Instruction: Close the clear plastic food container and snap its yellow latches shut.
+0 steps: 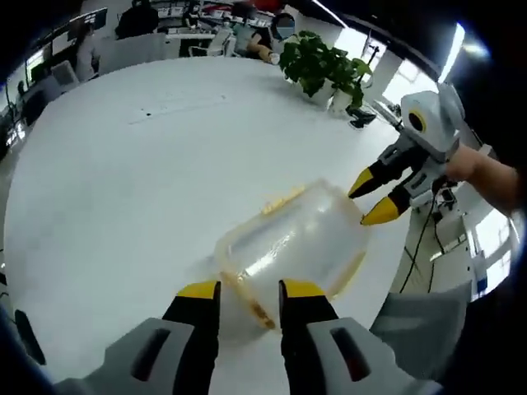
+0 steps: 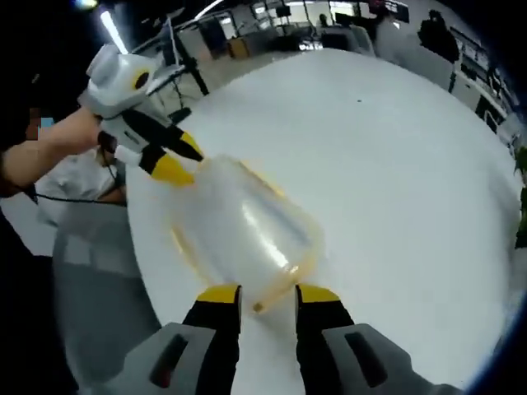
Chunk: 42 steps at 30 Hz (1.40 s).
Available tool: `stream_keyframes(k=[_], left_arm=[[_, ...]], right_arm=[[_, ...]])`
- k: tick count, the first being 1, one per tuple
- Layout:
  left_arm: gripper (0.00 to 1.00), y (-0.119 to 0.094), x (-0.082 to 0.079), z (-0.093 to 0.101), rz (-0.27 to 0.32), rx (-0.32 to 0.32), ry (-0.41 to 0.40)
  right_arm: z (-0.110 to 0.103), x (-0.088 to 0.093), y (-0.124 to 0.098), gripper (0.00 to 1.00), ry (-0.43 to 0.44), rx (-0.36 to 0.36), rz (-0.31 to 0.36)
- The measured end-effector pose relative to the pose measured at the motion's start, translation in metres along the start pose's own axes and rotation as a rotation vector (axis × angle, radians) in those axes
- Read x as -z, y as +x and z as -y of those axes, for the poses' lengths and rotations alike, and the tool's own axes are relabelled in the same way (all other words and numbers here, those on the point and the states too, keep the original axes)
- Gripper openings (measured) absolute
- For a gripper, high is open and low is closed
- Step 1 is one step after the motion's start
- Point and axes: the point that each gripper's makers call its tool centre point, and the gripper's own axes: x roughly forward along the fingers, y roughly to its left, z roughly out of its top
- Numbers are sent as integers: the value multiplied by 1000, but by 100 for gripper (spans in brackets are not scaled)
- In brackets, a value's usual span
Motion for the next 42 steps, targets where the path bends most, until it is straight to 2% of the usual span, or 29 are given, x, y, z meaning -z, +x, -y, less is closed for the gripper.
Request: stream_keyframes(k=[3, 6, 10, 13, 19, 24, 30, 42], left_arm=[[29, -3, -7, 2, 18, 1, 11], [29, -4, -16, 8, 36, 30, 29], [29, -4, -24, 18, 54, 70, 22], [28, -2, -26, 24, 53, 83, 55], [28, -1, -27, 33, 50, 109, 155], [28, 1, -30, 38, 58, 128, 197], [26, 2, -32, 52, 77, 165, 345], [25, 10, -30, 60, 59, 189, 449]], right_arm=[[0, -11, -6, 24, 20, -12, 37], [1, -22, -10, 24, 23, -26, 84], [1, -29, -10, 25, 26, -35, 103], [-1, -33, -9, 25, 19, -49, 114], [-9, -39, -5, 25, -14, -76, 129], [-13, -44, 1, 25, -49, -89, 126], [-15, -49, 5, 25, -73, -100, 129], [-23, -58, 17, 26, -135, -119, 123]])
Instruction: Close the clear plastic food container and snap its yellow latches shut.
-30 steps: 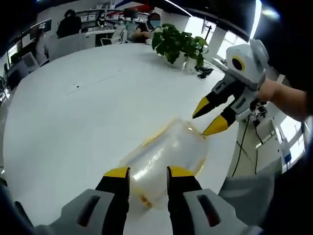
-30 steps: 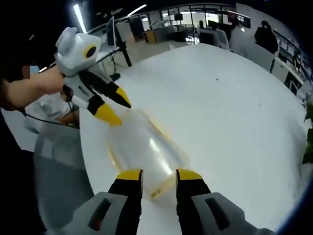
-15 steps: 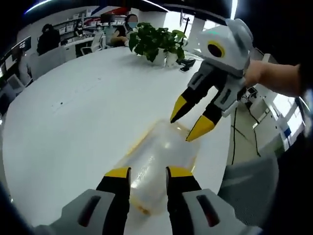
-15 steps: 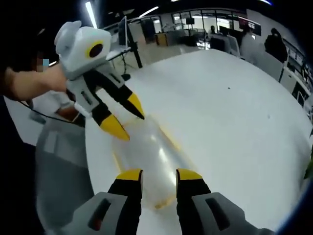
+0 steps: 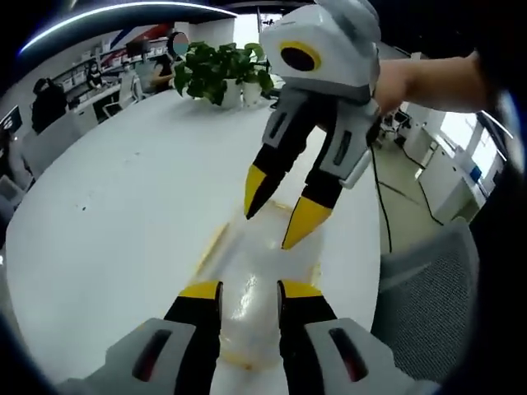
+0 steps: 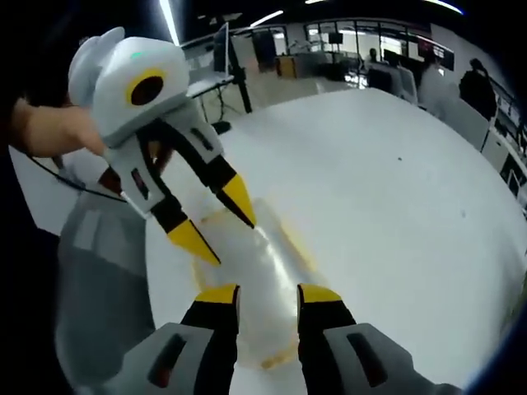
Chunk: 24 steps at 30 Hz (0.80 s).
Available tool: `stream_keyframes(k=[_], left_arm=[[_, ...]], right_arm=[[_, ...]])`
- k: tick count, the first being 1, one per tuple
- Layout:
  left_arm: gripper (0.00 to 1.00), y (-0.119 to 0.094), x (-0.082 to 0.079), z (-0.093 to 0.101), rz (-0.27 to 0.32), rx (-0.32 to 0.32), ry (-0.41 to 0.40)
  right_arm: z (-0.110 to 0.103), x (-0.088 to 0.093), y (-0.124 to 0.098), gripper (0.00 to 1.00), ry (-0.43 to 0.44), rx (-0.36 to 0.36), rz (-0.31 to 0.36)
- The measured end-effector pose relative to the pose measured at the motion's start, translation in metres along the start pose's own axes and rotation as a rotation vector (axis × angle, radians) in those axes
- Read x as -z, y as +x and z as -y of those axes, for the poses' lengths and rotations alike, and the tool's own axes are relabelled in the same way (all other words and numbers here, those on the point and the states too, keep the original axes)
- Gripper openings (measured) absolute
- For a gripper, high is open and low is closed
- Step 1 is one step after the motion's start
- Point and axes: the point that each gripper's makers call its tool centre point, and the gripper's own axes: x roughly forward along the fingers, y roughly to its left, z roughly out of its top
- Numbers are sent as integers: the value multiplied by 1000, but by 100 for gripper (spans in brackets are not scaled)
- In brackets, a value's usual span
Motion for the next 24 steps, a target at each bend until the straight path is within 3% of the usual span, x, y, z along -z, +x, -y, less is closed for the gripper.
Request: stream_keyframes(k=[8, 24], left_arm=[[25, 5, 0, 5, -5, 22, 35], [22, 8, 9, 12, -39, 73, 116]], right_arm=[[-7, -1, 10, 26, -89, -24, -45], [-9, -7, 19, 25, -104, -40, -47]])
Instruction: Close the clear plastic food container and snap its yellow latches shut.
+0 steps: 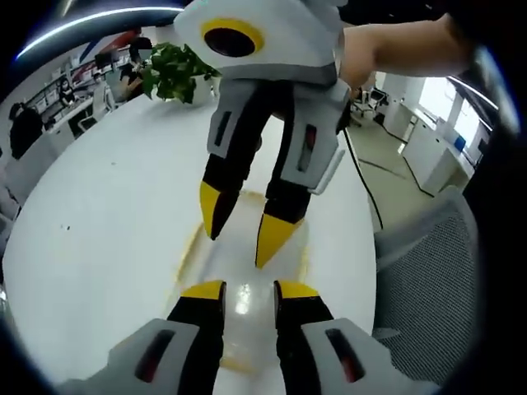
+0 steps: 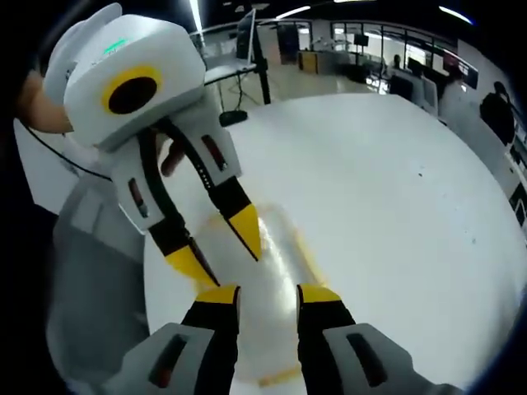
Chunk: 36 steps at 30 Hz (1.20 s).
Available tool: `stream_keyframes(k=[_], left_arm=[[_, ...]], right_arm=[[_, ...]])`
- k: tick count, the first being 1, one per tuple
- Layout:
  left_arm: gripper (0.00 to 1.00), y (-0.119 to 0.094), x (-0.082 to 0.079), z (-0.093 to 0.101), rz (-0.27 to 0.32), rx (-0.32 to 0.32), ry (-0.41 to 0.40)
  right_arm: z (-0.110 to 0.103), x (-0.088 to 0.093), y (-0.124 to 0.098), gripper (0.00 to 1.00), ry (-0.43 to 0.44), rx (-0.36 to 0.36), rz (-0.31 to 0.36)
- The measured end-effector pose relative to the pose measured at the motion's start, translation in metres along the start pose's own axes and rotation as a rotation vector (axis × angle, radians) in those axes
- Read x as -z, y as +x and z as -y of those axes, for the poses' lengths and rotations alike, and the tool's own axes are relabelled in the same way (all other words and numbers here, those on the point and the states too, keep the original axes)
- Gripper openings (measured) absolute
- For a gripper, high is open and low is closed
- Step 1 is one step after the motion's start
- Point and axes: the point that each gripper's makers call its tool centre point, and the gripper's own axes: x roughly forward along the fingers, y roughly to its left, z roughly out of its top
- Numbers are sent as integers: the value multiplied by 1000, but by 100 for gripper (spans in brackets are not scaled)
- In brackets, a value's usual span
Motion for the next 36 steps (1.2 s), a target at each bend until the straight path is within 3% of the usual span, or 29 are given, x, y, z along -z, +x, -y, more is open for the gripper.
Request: stream_keyframes(k=[9, 16, 20, 21, 22, 25, 36], left_arm=[[21, 4, 8, 6, -39, 40, 27], [23, 4, 6, 5, -24, 59, 37], [24, 4, 5, 5, -21, 72, 4], [27, 4, 3, 11, -9, 106, -51], [31, 4, 1, 12, -2, 114, -57], [34, 4, 3, 11, -27, 88, 43], [39, 7, 5, 18, -57, 36, 109]], right_arm=[[1, -2, 4, 25, -15, 6, -5], [8, -4, 6, 26, -17, 13, -8], [10, -5, 7, 27, -21, 14, -14], [12, -5, 8, 27, -21, 13, -20], [13, -5, 8, 27, -22, 13, -23], [15, -5, 8, 27, -21, 3, -28], [24, -6, 7, 31, -30, -12, -44]])
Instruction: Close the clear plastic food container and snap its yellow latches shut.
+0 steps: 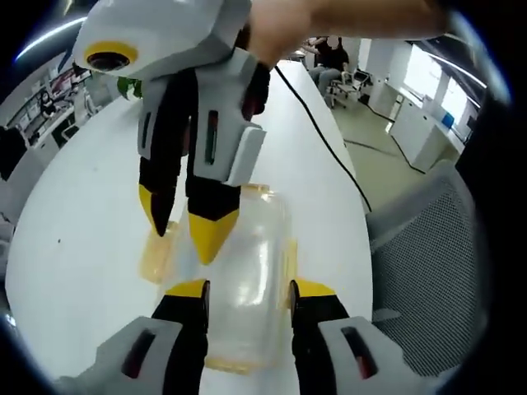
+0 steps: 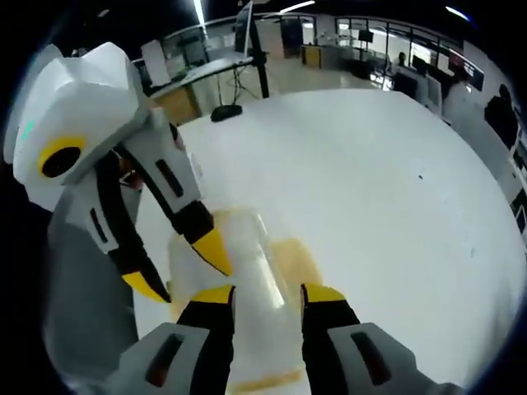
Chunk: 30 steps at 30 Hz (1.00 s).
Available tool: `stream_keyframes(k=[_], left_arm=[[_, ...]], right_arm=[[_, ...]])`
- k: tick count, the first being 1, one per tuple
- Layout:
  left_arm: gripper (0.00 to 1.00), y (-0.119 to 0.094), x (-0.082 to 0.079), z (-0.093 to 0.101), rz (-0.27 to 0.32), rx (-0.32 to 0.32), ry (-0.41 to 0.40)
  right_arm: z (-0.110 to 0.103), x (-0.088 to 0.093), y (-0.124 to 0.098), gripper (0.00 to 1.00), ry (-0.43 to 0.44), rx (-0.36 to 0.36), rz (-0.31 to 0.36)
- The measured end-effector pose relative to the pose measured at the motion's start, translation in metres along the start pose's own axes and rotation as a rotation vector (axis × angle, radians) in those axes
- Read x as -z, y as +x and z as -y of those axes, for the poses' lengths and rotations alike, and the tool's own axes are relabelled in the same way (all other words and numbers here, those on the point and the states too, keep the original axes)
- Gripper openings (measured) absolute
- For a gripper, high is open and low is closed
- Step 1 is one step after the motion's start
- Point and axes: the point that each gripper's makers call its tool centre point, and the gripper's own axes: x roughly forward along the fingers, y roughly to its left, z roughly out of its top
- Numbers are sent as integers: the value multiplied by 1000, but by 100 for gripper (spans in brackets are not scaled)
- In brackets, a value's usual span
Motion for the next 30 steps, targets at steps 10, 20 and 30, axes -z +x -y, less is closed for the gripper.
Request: stream_keyframes(k=[10, 20, 30], left_arm=[[45, 2, 1, 7, -21, -31, 29], [48, 4, 2, 9, -53, -85, 44], [51, 4, -1, 7, -110, -149, 72]], right_arm=[[0, 9, 4, 35, -39, -67, -80], [0, 4, 4, 36, -61, -146, -120], [-2, 6, 10, 36, -97, -270, -230]])
